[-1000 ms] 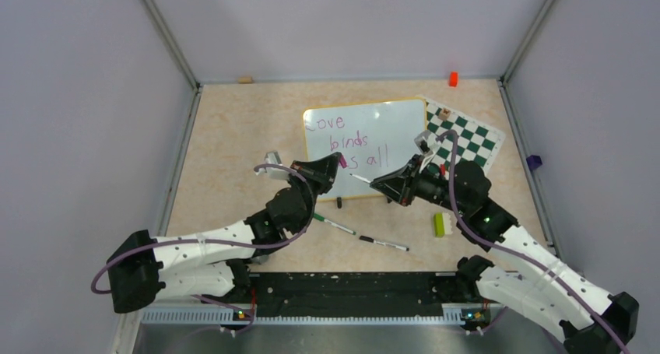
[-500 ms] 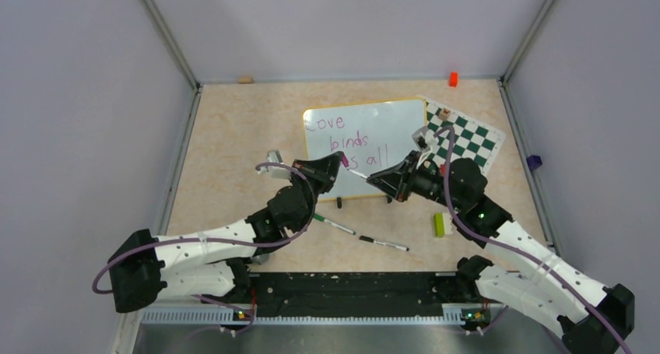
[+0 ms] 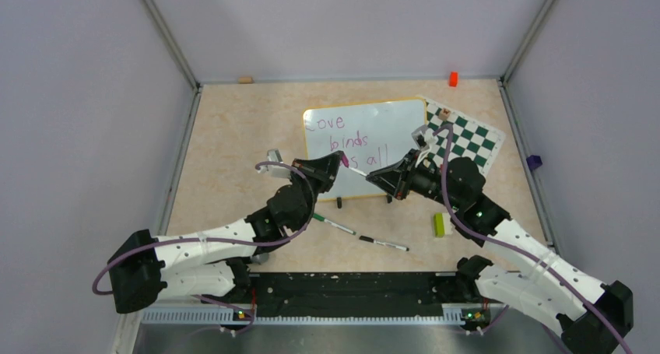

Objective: Write a sentence on the whiteboard
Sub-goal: Insert the whiteboard marker without the cap into the pen cap.

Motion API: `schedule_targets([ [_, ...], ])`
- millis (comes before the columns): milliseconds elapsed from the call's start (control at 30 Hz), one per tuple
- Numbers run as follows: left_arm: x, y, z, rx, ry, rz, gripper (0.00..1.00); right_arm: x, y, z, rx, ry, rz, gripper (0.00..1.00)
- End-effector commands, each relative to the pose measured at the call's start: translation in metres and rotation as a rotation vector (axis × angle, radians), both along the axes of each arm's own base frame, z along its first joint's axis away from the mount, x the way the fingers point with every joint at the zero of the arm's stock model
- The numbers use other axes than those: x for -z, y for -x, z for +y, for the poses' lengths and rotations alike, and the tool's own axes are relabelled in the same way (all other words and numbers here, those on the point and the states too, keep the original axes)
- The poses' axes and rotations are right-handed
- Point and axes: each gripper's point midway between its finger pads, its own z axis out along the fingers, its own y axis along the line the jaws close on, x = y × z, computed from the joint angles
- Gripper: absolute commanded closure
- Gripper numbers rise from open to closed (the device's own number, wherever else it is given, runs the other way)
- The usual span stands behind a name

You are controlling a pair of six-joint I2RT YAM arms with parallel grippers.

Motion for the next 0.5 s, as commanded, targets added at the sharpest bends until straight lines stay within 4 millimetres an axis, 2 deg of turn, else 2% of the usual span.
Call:
schedule_targets([
  [0,-0.0208,-0.0015,-0.0008,0.007,0.060,-0.024,1.00,-0.0322,-0.0063,-0.0022,0.024,-0.046,-0.070,1.00],
  [467,-0.0215,-0.0009,-0.0010,0.015,0.060,-0.022,1.00,-0.0343,-0.0138,-0.0010,0.046,-0.053,-0.075,1.00],
])
